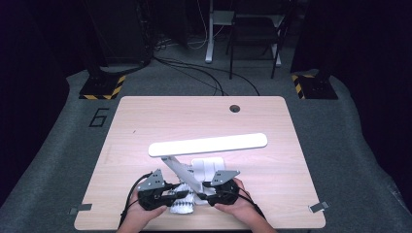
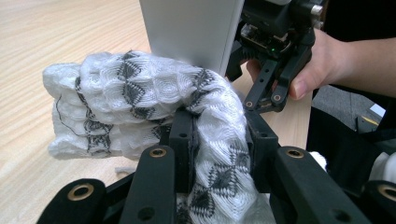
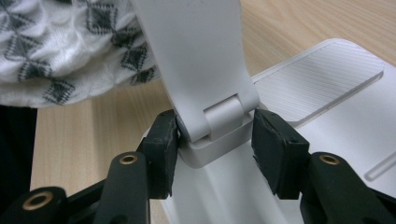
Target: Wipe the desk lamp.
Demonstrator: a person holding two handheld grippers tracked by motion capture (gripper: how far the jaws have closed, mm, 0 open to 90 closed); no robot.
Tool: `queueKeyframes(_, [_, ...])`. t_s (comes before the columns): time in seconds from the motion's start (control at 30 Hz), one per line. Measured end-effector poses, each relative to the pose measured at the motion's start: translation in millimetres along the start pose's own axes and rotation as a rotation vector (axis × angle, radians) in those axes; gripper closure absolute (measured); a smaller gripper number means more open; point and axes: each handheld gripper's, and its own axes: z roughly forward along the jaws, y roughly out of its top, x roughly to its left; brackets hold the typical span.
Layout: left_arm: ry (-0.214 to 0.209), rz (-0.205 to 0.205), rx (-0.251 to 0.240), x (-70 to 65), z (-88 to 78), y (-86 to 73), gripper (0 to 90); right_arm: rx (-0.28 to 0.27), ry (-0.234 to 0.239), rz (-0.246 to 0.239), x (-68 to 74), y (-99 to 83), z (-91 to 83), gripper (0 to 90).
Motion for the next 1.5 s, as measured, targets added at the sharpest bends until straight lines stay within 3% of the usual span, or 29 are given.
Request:
queueKeyframes(0.07, [0.004,-0.003,-0.009,-0.4,2.5,-0.8,69.8,-0.005,-0.001,-0.004,0.0,-0.4,0.1,51.8])
queueKeyframes(0.2, [-0.004,-0.002,0.016,0.8,8.6,-4.0,69.9,0.001,-0.002,0.004,1.7,-1.1,-1.0,54.8])
queueKeyframes(0.3, [-0.014,-0.006,0.037,2.9,14.4,-7.8,70.0,0.008,-0.007,-0.03,2.6,-1.7,-2.3,57.9])
queueKeyframes(0.87, [-0.033,-0.026,0.11,7.1,41.0,-20.3,70.0,-0.006,-0.02,-0.001,5.9,-2.4,-1.3,58.5])
queueKeyframes(1.07, [-0.023,-0.003,0.111,5.1,34.5,-15.8,70.1,-0.008,-0.015,-0.002,5.3,-2.9,-1.4,58.5])
queueKeyframes(1.2, [-0.018,-0.013,0.055,5.8,21.9,-10.5,70.3,-0.01,-0.011,-0.003,5.1,-3.1,-1.3,58.5])
queueKeyframes(1.5, [0.014,-0.005,-0.016,-0.7,-9.4,10.0,70.3,-0.009,-0.013,-0.002,5.0,-3.2,-1.5,58.5])
